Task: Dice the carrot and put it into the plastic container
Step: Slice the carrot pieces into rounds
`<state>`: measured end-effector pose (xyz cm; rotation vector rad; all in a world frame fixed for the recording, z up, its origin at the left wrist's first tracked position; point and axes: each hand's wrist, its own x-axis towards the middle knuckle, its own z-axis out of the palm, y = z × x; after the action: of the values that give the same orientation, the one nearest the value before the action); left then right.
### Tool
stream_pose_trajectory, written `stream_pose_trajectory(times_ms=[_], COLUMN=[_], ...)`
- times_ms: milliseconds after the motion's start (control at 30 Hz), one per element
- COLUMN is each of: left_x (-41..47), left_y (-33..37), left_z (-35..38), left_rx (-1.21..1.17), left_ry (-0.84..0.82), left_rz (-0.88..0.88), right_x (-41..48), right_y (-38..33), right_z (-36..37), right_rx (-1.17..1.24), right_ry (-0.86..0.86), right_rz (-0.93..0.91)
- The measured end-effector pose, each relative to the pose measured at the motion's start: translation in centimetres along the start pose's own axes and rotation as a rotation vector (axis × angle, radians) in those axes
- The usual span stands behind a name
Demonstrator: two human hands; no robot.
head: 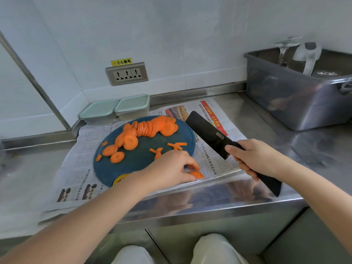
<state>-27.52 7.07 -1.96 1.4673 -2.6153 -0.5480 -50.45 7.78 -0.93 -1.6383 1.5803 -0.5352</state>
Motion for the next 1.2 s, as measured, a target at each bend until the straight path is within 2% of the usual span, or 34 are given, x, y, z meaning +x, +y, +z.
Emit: stream_pose_trajectory(times_ms=[200,467,533,667,867,1200], left_x=[0.3,-3.0,-3.7,-3.2,-1.5,-1.8], left_y=[0.3,-3.6,-5.6,-7.8,-8.3,-8.1], left_z=[0.7,-2.3,-3.8,-5.2,-4.6,-4.4], left_rx=[-0.147,-0.207,-0.181,-0.312,-0.238,-0.136], left_ry=[-0.004,0.227,0.206,0.147,0.04,0.104], left_rz=[-0.058,-0.186,-0.207,-0.258,-0.201,-0.185], right_x=[-0.1,-0.1,0.0,0.1,0.2,0.9], right_y=[0.2,-0.8,-1.1,-1.4,-1.5,-1.5], right_z=[-0.2,0.7,1.0,1.5,1.6,1.7], right_rx=[0.0,-0.01,-0.017,-0.04,-0.049,-0.079], right_ry=[0.02,-0.031,-0.042,-0.073,-0.078,-0.071], right_rz=[-0.007,-0.014,-0.014,-0.03,-0.009,0.012])
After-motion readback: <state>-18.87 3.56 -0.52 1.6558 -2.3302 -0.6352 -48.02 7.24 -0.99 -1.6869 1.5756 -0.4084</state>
